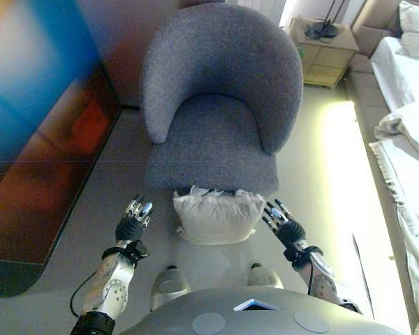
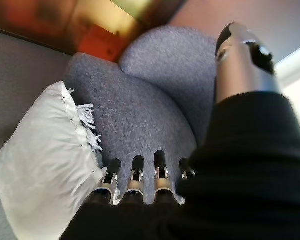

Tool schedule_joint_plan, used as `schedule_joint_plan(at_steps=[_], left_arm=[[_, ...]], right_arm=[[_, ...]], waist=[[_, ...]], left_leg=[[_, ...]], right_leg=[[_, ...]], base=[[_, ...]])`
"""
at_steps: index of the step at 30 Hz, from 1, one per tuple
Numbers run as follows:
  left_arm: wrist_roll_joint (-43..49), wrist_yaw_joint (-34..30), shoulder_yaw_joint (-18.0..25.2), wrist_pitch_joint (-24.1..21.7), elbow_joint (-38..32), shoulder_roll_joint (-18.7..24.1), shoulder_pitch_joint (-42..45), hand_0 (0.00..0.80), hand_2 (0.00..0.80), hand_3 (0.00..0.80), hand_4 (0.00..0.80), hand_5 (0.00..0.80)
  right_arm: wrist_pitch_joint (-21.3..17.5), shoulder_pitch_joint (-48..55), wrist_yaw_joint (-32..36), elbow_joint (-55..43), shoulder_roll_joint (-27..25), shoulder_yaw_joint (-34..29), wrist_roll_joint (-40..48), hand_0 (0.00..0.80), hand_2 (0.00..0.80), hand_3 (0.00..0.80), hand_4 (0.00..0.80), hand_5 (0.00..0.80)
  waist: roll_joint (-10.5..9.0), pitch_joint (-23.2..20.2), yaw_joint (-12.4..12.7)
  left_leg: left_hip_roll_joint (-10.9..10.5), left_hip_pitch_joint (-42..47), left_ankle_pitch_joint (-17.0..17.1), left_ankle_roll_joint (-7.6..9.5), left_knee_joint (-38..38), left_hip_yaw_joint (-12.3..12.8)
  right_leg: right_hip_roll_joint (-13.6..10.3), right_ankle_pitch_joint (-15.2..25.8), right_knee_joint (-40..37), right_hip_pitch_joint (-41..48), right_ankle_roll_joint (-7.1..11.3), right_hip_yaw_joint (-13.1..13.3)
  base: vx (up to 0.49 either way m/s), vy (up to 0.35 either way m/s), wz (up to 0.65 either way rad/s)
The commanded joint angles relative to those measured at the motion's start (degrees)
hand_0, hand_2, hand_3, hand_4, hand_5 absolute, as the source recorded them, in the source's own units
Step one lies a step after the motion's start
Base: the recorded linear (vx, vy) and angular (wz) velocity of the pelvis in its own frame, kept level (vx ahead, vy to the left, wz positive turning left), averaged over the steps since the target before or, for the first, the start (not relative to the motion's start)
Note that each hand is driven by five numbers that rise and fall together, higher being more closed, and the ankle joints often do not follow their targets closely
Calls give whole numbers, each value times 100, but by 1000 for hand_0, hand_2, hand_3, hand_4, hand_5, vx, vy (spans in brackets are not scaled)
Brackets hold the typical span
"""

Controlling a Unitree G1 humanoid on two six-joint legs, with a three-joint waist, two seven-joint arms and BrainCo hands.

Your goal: Pick up the cushion and take it to the sofa

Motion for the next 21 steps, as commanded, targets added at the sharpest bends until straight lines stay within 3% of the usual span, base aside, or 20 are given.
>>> schedule_joint_plan(at_steps=[1, 3, 5, 7, 10, 14, 18, 21], left_arm=[[-124, -32, 344, -201, -423, 152, -190, 0, 0, 0, 0, 0], [-221, 47, 255, -223, -405, 51, -222, 0, 0, 0, 0, 0], [-294, 100, 153, -170, -445, -40, -268, 0, 0, 0, 0, 0], [-236, 107, 65, -127, -447, -89, -295, 0, 0, 0, 0, 0], [-174, 87, -45, -94, -501, -132, -287, 0, 0, 0, 0, 0], [-129, 114, -109, -123, -571, -154, -325, 0, 0, 0, 0, 0], [78, -103, -60, -105, -592, -101, -347, 0, 0, 0, 0, 0], [131, -89, -18, -136, -527, -59, -383, 0, 0, 0, 0, 0]], right_arm=[[45, -293, 203, -623, -81, 95, -55, 0, 0, 0, 0, 0], [16, -283, 257, -573, -198, 70, -103, 0, 0, 0, 0, 0], [-53, -252, 257, -553, -267, 23, -126, 0, 0, 0, 0, 0], [-146, -221, 232, -516, -273, -26, -142, 0, 0, 0, 0, 0], [-274, -148, 253, -474, -260, -97, -119, 0, 0, 0, 0, 0], [-416, -19, 300, -508, -200, -107, -190, 0, 0, 0, 0, 0], [-518, 10, 202, -595, -134, -126, 19, 0, 0, 0, 0, 0], [-470, -74, 127, -553, -17, -107, -17, 0, 0, 0, 0, 0]], waist=[[-64, 88, 24], [-69, 88, 21], [-84, 88, 10], [-91, 86, -8], [-8, 108, 19], [192, 144, 185], [193, 191, 345], [206, 177, 329]], left_leg=[[724, 588, 18, 10, 320, 79], [938, 386, 536, -56, 681, 10], [1044, 129, 782, -75, 1104, 49], [1004, -11, 799, -58, 1303, 86], [659, -69, 676, 30, 902, 4], [61, -142, 620, 56, -499, -177], [-357, -443, 507, 196, -439, -378], [-493, -368, 340, 449, -346, -271]], right_leg=[[-152, 498, 228, -584, 97, 401], [87, 412, 159, -454, -141, 309], [210, 339, 91, -357, -327, 151], [259, 280, 72, -299, -411, 53], [343, 130, 112, -251, -437, -40], [437, -32, 58, -127, -368, -206], [365, -168, 125, 55, -318, -337], [222, -205, 660, 24, -206, -285]], base=[[166, -277, -3], [123, -273, 3], [119, -271, 15], [134, -182, 30], [139, -14, 46], [140, 95, 30], [148, 118, 7], [159, 210, -4]])
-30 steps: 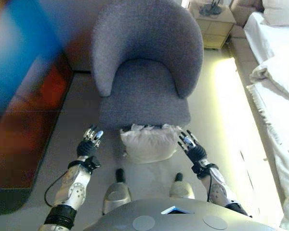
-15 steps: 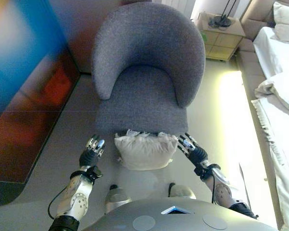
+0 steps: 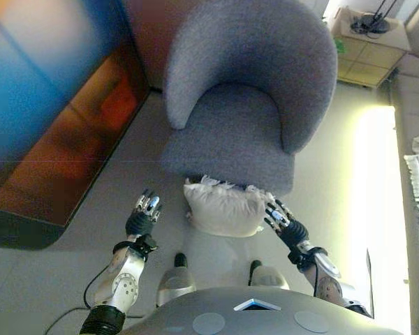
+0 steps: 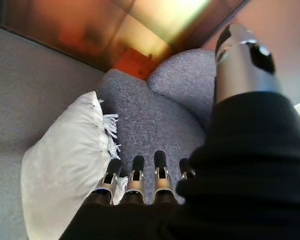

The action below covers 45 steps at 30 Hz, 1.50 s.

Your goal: Pick up the cushion and take it to the sofa

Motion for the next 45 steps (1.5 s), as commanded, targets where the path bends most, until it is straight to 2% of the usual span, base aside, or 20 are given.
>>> schedule_joint_plan(at_steps=[1, 2, 4, 6, 8, 10, 13, 14, 16, 21, 25, 29, 32, 33, 35, 37, 39, 42, 43, 45], left_arm=[[372, -185, 137, -216, -436, 189, -134, 0, 0, 0, 0, 0], [368, -170, 131, -228, -435, 201, -139, 0, 0, 0, 0, 0], [436, -174, 45, -277, -363, 311, -192, 0, 0, 0, 0, 0], [492, -257, 54, -251, -264, 386, -242, 0, 0, 0, 0, 0], [488, -275, 117, -129, -316, 439, -314, 0, 0, 0, 0, 0], [442, -243, 163, -32, -384, 454, -343, 0, 0, 0, 0, 0], [406, -171, 94, -74, -380, 455, -401, 0, 0, 0, 0, 0], [423, -190, 52, -119, -365, 459, -400, 0, 0, 0, 0, 0], [480, -261, 61, -153, -375, 476, -321, 0, 0, 0, 0, 0], [573, -512, 222, -126, -409, 485, -85, 0, 0, 0, 0, 0], [642, -624, 296, -77, -490, 499, 68, 0, 0, 0, 0, 0], [645, -576, 230, -111, -438, 476, 59, 0, 0, 0, 0, 0], [407, -502, 245, -61, -403, 424, 0, 0, 0, 0, 0, 0], [317, -472, 250, -15, -402, 400, -3, 0, 0, 0, 0, 0], [207, -403, 244, 50, -416, 309, 3, 0, 0, 0, 0, 0], [158, -294, 200, -4, -454, 198, 13, 0, 0, 0, 0, 0], [61, -146, 142, -39, -512, 112, 1, 0, 0, 0, 0, 0], [-4, -51, 70, 2, -460, 19, -65, 0, 0, 0, 0, 0], [32, -51, 32, 49, -436, 11, -91, 0, 0, 0, 0, 0], [51, -55, 15, 69, -446, 45, -88, 0, 0, 0, 0, 0]], right_arm=[[-303, -249, -18, -464, 153, -75, 171, 0, 0, 0, 0, 0], [-306, -239, -17, -474, 158, -71, 172, 0, 0, 0, 0, 0], [-386, -169, -35, -504, 233, -30, 109, 0, 0, 0, 0, 0], [-427, -153, -112, -483, 263, -28, 127, 0, 0, 0, 0, 0], [-438, -99, -141, -504, 276, -34, 103, 0, 0, 0, 0, 0], [-462, -48, -58, -465, 292, -107, 83, 0, 0, 0, 0, 0], [-513, -24, 25, -461, 263, -155, 148, 0, 0, 0, 0, 0], [-516, -78, 28, -450, 238, -160, 230, 0, 0, 0, 0, 0], [-492, -180, 24, -408, 227, -181, 305, 0, 0, 0, 0, 0], [-438, -147, 101, -394, 312, -278, 315, 0, 0, 0, 0, 0], [-357, -89, 131, -366, 363, -351, 329, 0, 0, 0, 0, 0], [-279, -108, 80, -464, 290, -207, 350, 0, 0, 0, 0, 0], [-138, -243, 47, -490, 183, -73, 292, 0, 0, 0, 0, 0], [-104, -264, 20, -508, 148, -24, 277, 0, 0, 0, 0, 0], [-3, -288, -25, -560, 57, 35, 221, 0, 0, 0, 0, 0], [30, -277, 80, -555, -51, 63, 150, 0, 0, 0, 0, 0], [23, -215, 217, -539, -156, 23, 59, 0, 0, 0, 0, 0], [-56, -177, 232, -449, -245, -66, -65, 0, 0, 0, 0, 0], [-131, -154, 233, -390, -260, -133, -32, 0, 0, 0, 0, 0], [-185, -100, 274, -356, -227, -194, 50, 0, 0, 0, 0, 0]], waist=[[17, 20, 33], [12, 15, 32], [149, 46, -56], [199, 85, -99], [165, 86, -110], [88, 95, -152], [-111, 111, -276], [-195, 108, -318], [-229, 103, -336], [-291, 121, -306], [-356, 103, -277], [-337, 2, -320], [-261, -31, -412], [-215, -52, -456], [-127, -103, -507], [-140, -134, -507], [-195, -140, -520], [-247, -99, -537], [-262, -64, -528], [-213, -21, -515]], left_leg=[[-219, -317, -209, 392, 339, -278], [-242, -307, -223, 422, 338, -260], [-313, -104, -323, 601, 277, -166], [-357, 2, -401, 643, 294, -147], [-437, 78, -458, 639, 302, -104], [-515, 148, -536, 590, 342, -63], [-600, 232, -814, 494, 453, -4], [-627, 276, -958, 485, 475, 5], [-601, 365, -1085, 473, 486, 0], [-499, 468, -1358, 494, 739, -64], [-314, 506, -1574, 416, 1080, -164], [-120, 674, -1636, 338, 1043, -250], [183, 1006, -1503, 223, 893, -181], [322, 1097, -1310, 158, 873, -162], [617, 1089, -605, -36, 1064, -231], [784, 913, -71, -111, 1554, -317], [869, 516, 291, -135, 2356, -313], [960, -21, 492, -111, 3196, -226], [987, -215, 493, -86, 3218, -196], [953, -173, 549, -77, 2649, -122]], right_leg=[[-25, -7, 1158, 28, 27, -96], [-51, 30, 1270, -18, 39, -91], [-224, 432, 2683, -667, 1, 31], [-238, 477, 3049, -921, -116, 95], [-363, 594, 2662, -893, -149, -57], [-476, 788, 1840, -769, -87, -88], [-660, 1253, 175, -739, 159, 91], [-756, 1611, -346, -802, 307, 205], [-827, 1945, -912, -924, 447, 273], [-995, 2111, -934, -1015, 497, 399], [-1089, 2069, -650, -902, 514, 500], [-916, 1837, -470, -871, 529, 667], [-624, 1458, -72, -996, 469, 789], [-457, 1283, 31, -1000, 429, 866], [-63, 982, 150, -933, 250, 932], [180, 879, 130, -826, 3, 880], [316, 818, 66, -685, -259, 827], [407, 685, 100, -518, -506, 730], [429, 614, 90, -396, -557, 672], [498, 487, 64, -280, -542, 613]], base=[[114, 163, -19], [125, 208, -31], [142, 264, -48], [162, 181, -48], [191, 76, -34], [199, -39, -29], [225, -161, -31], [245, -179, -27], [269, -165, 7], [263, -152, 19], [301, -205, 20], [314, -259, 26], [322, -291, 9], [306, -271, -5], [274, -303, -7], [215, -315, -2], [190, -305, -7], [160, -195, -4], [175, -79, 9], [165, -13, 8]])
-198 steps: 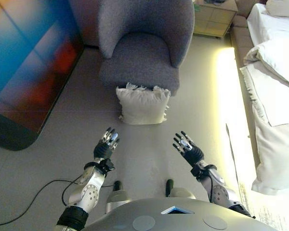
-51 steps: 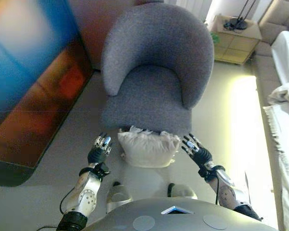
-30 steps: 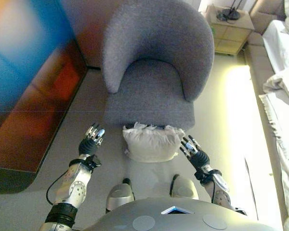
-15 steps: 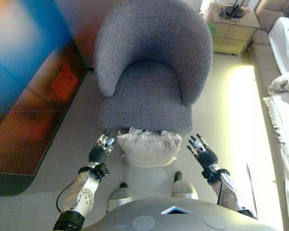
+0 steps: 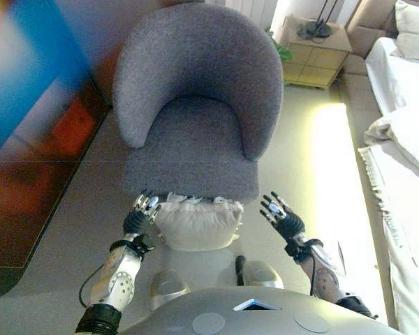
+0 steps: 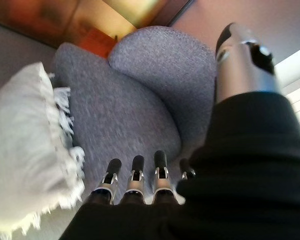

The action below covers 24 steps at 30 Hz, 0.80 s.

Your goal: Pick up the cushion and take it to the sofa

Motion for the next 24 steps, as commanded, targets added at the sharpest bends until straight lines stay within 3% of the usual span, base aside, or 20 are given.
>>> schedule_joint_plan(at_steps=[1, 4, 6, 7, 9, 11, 14, 16, 17, 18, 21, 24], left_arm=[[-93, 5, 8, -88, -506, 26, -21, 0, 0, 0, 0, 0], [-56, -9, 29, -104, -495, 27, -33, 0, 0, 0, 0, 0], [-27, -31, 26, -137, -485, 12, -21, 0, 0, 0, 0, 0], [1, -45, 31, -209, -478, -2, 23, 0, 0, 0, 0, 0], [37, -157, 100, -285, -481, -27, 144, 0, 0, 0, 0, 0], [89, -269, 142, -337, -462, -41, 244, 0, 0, 0, 0, 0], [107, -353, 161, -298, -431, -35, 241, 0, 0, 0, 0, 0], [60, -372, 162, -234, -433, 1, 148, 0, 0, 0, 0, 0], [30, -324, 151, -223, -453, 11, 104, 0, 0, 0, 0, 0], [-6, -247, 103, -210, -498, 54, 56, 0, 0, 0, 0, 0], [52, -215, -3, -267, -407, 214, -166, 0, 0, 0, 0, 0], [63, -235, -4, -254, -490, 385, -260, 0, 0, 0, 0, 0]], right_arm=[[-316, 119, 173, -344, -158, -163, 56, 0, 0, 0, 0, 0], [-411, 287, 185, -397, -108, -249, 40, 0, 0, 0, 0, 0], [-448, 310, 186, -418, -113, -240, 65, 0, 0, 0, 0, 0], [-496, 327, 205, -395, -125, -249, 121, 0, 0, 0, 0, 0], [-500, 314, 276, -370, -148, -280, 149, 0, 0, 0, 0, 0], [-516, 288, 331, -330, -141, -304, 146, 0, 0, 0, 0, 0], [-487, 300, 306, -415, -81, -301, 157, 0, 0, 0, 0, 0], [-454, 292, 212, -473, -43, -281, 164, 0, 0, 0, 0, 0], [-434, 282, 188, -491, -31, -255, 141, 0, 0, 0, 0, 0], [-461, 267, 123, -483, -1, -204, 140, 0, 0, 0, 0, 0], [-449, 180, -45, -437, 83, -170, 334, 0, 0, 0, 0, 0], [-556, 137, -98, -446, 144, -104, 322, 0, 0, 0, 0, 0]], waist=[[76, 12, -52], [271, 88, 73], [289, 127, 142], [329, 189, 278], [370, 231, 403], [441, 237, 478], [499, 224, 485], [459, 205, 451], [431, 169, 451], [445, 155, 502], [374, 114, 495], [262, 60, 556]], left_leg=[[296, 167, 179, 26, 584, 234], [230, -57, 652, -96, -1092, 123], [169, -153, 689, -120, -1463, 41], [92, -328, 784, -156, -2083, -145], [73, -508, 774, -161, -2399, -289], [103, -638, 806, -182, -2469, -274], [71, -643, 691, -150, -2342, 21], [-25, -653, 358, -29, -2005, 180], [-98, -658, 217, 37, -1912, 160], [-185, -695, 238, 13, -1888, -26], [-343, -762, -35, 170, -1461, 32], [-524, -817, -286, 340, -1195, 44]], right_leg=[[63, 631, -454, 40, 41, -39], [231, 368, -607, 356, 121, -69], [240, 303, -662, 478, 142, -60], [301, 201, -756, 695, 141, 15], [357, 53, -761, 880, 120, 70], [402, -153, -704, 1035, 97, 16], [400, -405, -571, 1215, 90, -26], [304, -474, -435, 1260, 123, -31], [239, -469, -379, 1252, 166, -8], [193, -541, -269, 1273, 215, -15], [6, -562, -85, 1316, 367, -21], [-279, -288, 127, 1214, 595, -138]], base=[[155, 73, 11], [184, 113, 31], [190, 65, 55], [254, 48, 45], [313, 53, 42], [262, 58, 15], [247, 94, -54], [254, 143, -60], [301, 196, -28], [319, 200, -26], [299, 158, -14], [238, 123, -12]])
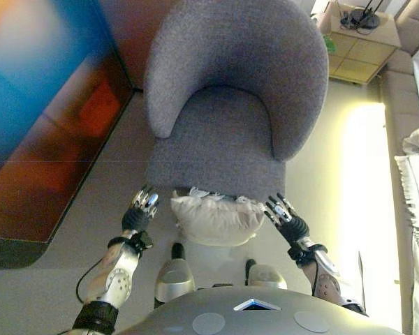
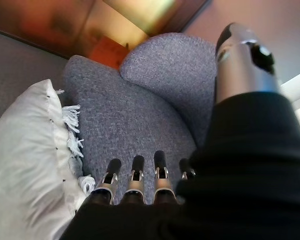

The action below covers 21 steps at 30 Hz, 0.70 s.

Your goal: Pick up the cushion and take it to the sofa

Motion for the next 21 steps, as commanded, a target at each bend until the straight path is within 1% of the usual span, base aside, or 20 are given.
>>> schedule_joint_plan(at_steps=[1, 3, 4, 5, 6, 8, 9, 10, 11, 12, 13, 14, 15, 16, 17, 18, 19, 21], left_arm=[[58, -112, 2, -163, -426, 232, 83, 0, 0, 0, 0, 0], [204, -110, -24, -79, -386, 268, 16, 0, 0, 0, 0, 0], [329, -116, -48, -43, -362, 300, -2, 0, 0, 0, 0, 0], [408, -102, -71, -41, -342, 330, -5, 0, 0, 0, 0, 0], [520, -59, -82, -58, -316, 329, 11, 0, 0, 0, 0, 0], [831, 176, -84, -91, -224, 377, 33, 0, 0, 0, 0, 0], [929, 274, -59, -144, -114, 418, 8, 0, 0, 0, 0, 0], [1048, 326, -6, -176, 15, 459, -45, 0, 0, 0, 0, 0], [1194, 353, 19, -191, 100, 488, -97, 0, 0, 0, 0, 0], [1334, 391, 5, -240, 196, 518, -178, 0, 0, 0, 0, 0], [1534, 444, -69, -305, 313, 564, -314, 0, 0, 0, 0, 0], [1710, 505, -144, -392, 465, 595, -497, 0, 0, 0, 0, 0], [1859, 594, -230, -430, 559, 626, -677, 0, 0, 0, 0, 0], [2029, 726, -362, -526, 700, 667, -888, 0, 0, 0, 0, 0], [2094, 785, -427, -581, 800, 680, -1034, 0, 0, 0, 0, 0], [2108, 848, -484, -623, 890, 678, -1182, 0, 0, 0, 0, 0], [2131, 936, -535, -662, 976, 684, -1304, 0, 0, 0, 0, 0], [2140, 1054, -559, -646, 1028, 683, -1355, 0, 0, 0, 0, 0]], right_arm=[[-373, -157, -147, -345, -17, 13, 190, 0, 0, 0, 0, 0], [-459, -236, -306, -304, 69, 21, 256, 0, 0, 0, 0, 0], [-495, -247, -383, -285, 123, 5, 249, 0, 0, 0, 0, 0], [-521, -240, -450, -270, 148, -6, 214, 0, 0, 0, 0, 0], [-523, -207, -509, -251, 175, -18, 126, 0, 0, 0, 0, 0], [-463, -191, -573, -186, 163, -13, -92, 0, 0, 0, 0, 0], [-436, -198, -588, -139, 159, 5, -225, 0, 0, 0, 0, 0], [-443, -233, -614, -38, 116, 12, -379, 0, 0, 0, 0, 0], [-450, -277, -664, 44, 79, 7, -566, 0, 0, 0, 0, 0], [-502, -362, -714, 191, 52, 26, -702, 0, 0, 0, 0, 0], [-559, -538, -853, 380, -2, 59, -850, 0, 0, 0, 0, 0], [-608, -750, -947, 545, -49, 90, -910, 0, 0, 0, 0, 0], [-622, -952, -1023, 657, -77, 123, -918, 0, 0, 0, 0, 0], [-610, -1203, -1139, 782, -111, 197, -933, 0, 0, 0, 0, 0], [-604, -1370, -1217, 873, -118, 221, -951, 0, 0, 0, 0, 0], [-609, -1529, -1248, 980, -138, 241, -955, 0, 0, 0, 0, 0], [-551, -1681, -1332, 1060, -164, 272, -995, 0, 0, 0, 0, 0], [-425, -1792, -1502, 1067, -183, 326, -1132, 0, 0, 0, 0, 0]], waist=[[-1, -344, -24], [-57, -394, 9], [-89, -419, 18], [-89, -423, 12], [-62, -415, -3], [-1, -366, -18], [2, -338, -11], [-10, -312, 10], [-18, -284, 20], [-36, -252, 22], [-60, -192, 7], [-80, -111, -25], [-100, -33, -43], [-156, 84, -92], [-167, 168, -115], [-191, 241, -129], [-225, 325, -120], [-255, 380, -99]], left_leg=[[53, -1080, 288, 285, 189, -364], [-74, -1059, 172, 413, 201, -332], [-153, -1026, 83, 505, 203, -308], [-195, -952, 28, 561, 178, -268], [-218, -855, -27, 614, 140, -219], [-226, -659, -138, 672, 100, -71], [-222, -592, -158, 660, 89, -3], [-192, -542, -142, 589, 81, 81], [-165, -508, -129, 529, 74, 130], [-126, -526, -126, 464, 103, 160], [-64, -574, -141, 383, 172, 155], [19, -646, -173, 305, 244, 132], [119, -735, -203, 230, 320, 116], [233, -845, -246, 133, 437, 113], [328, -964, -298, 79, 576, 81], [407, -1132, -327, 43, 737, -5], [565, -1374, -340, -34, 1007, -52], [732, -1577, -309, -122, 1209, -139]], right_leg=[[-34, 11, 756, 317, 124, -353], [-138, 237, 986, 251, 163, -354], [-204, 434, 1261, 149, 181, -359], [-270, 645, 1580, -42, 190, -388], [-297, 767, 1934, -281, 176, -425], [-354, 809, 2477, -735, 114, -618], [-432, 821, 2476, -883, 80, -737], [-552, 808, 2147, -929, 45, -940], [-635, 846, 1875, -927, 34, -1064], [-707, 913, 1557, -939, 45, -1114], [-800, 1038, 1146, -1028, 75, -1096], [-876, 1179, 816, -1174, 128, -1012], [-937, 1264, 585, -1289, 172, -968], [-1025, 1468, 356, -1485, 251, -870], [-1038, 1533, 330, -1617, 276, -774], [-1000, 1473, 288, -1663, 316, -668], [-964, 1387, 279, -1670, 316, -680], [-906, 1251, 381, -1688, 321, -710]], base=[[225, 147, -26], [194, 138, -26], [176, 151, -24], [174, 176, -33], [158, 176, -53], [146, 141, -50], [130, 22, -45], [117, -60, -64], [95, -136, -66], [70, -195, -53], [29, -247, -39], [2, -245, -34], [-35, -267, -26], [-58, -243, -15], [-86, -240, -17], [-78, -222, -13], [-37, -207, 19], [16, -191, 78]])
